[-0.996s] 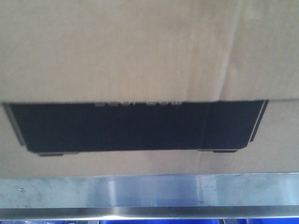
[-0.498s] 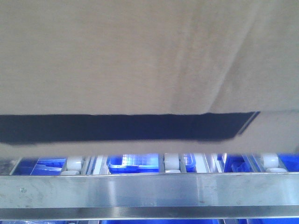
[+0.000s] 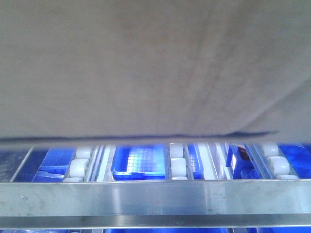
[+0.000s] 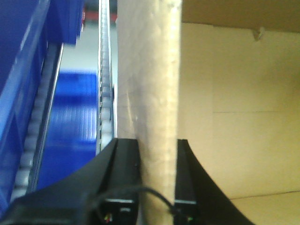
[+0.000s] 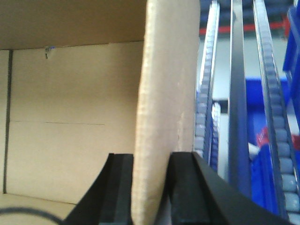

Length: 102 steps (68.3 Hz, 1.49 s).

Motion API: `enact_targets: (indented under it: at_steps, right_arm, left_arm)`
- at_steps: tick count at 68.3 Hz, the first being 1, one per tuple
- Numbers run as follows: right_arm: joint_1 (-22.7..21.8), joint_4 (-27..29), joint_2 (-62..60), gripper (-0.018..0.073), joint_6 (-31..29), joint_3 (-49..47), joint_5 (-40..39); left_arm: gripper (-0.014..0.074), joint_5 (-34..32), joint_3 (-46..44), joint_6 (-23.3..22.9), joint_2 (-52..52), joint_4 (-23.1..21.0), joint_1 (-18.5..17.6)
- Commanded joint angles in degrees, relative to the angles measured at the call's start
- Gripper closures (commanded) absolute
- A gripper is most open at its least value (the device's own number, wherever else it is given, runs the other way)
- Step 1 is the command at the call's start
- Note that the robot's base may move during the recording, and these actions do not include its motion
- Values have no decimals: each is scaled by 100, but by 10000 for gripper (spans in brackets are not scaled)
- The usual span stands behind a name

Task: Grab box from left shelf to table start
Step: 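Hold the box with both grippers while the base turns away from the shelf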

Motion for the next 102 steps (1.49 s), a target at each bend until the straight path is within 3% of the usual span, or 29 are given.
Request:
enact_targets:
  at_steps: [1,102]
  right_arm:
    - [-77,-843,-119,505,-49,-153,-869]
    - [-77,-843,-302,505,-49,-153,-775]
  left_arm:
    - [694,-1330,-237,9,-242,238,-16]
    - [696,-1390,-192,9,-390,184,-16]
